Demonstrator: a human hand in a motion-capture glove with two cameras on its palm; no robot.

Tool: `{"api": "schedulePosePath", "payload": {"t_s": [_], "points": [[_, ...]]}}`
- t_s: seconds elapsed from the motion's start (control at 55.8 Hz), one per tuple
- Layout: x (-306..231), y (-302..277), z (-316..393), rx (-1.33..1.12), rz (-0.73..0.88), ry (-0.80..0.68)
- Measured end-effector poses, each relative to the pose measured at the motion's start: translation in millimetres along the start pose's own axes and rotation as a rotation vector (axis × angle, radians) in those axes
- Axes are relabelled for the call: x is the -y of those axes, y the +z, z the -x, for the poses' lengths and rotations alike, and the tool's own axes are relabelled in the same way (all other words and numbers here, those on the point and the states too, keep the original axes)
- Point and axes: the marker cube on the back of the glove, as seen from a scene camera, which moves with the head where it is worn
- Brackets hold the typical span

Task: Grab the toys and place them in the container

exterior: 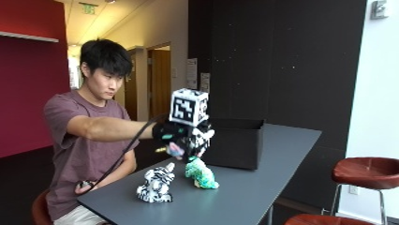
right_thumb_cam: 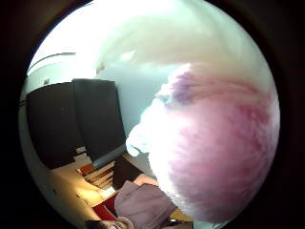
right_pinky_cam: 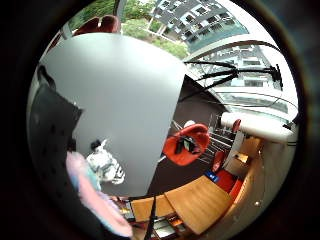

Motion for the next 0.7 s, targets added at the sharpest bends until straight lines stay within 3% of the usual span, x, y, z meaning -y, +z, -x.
{"api": "schedulePosePath", "payload": {"t_s": [0.161, 0.269, 0.322, 0.358, 0.43, 0.501, 0.573, 0.698], "points": [[-32, -97, 53, -0.036, -0.087, -0.038], [-55, -148, 117, -0.035, -0.164, -0.159], [-68, -166, 149, -0.013, -0.185, -0.335], [-75, -174, 171, -0.014, -0.194, -0.417], [-75, -186, 219, -0.045, -0.209, -0.298], [-84, -195, 275, 0.018, -0.21, -0.416], [-84, -197, 330, 0.033, -0.214, -0.354], [-89, -182, 398, -0.102, -0.226, -0.577]]}}
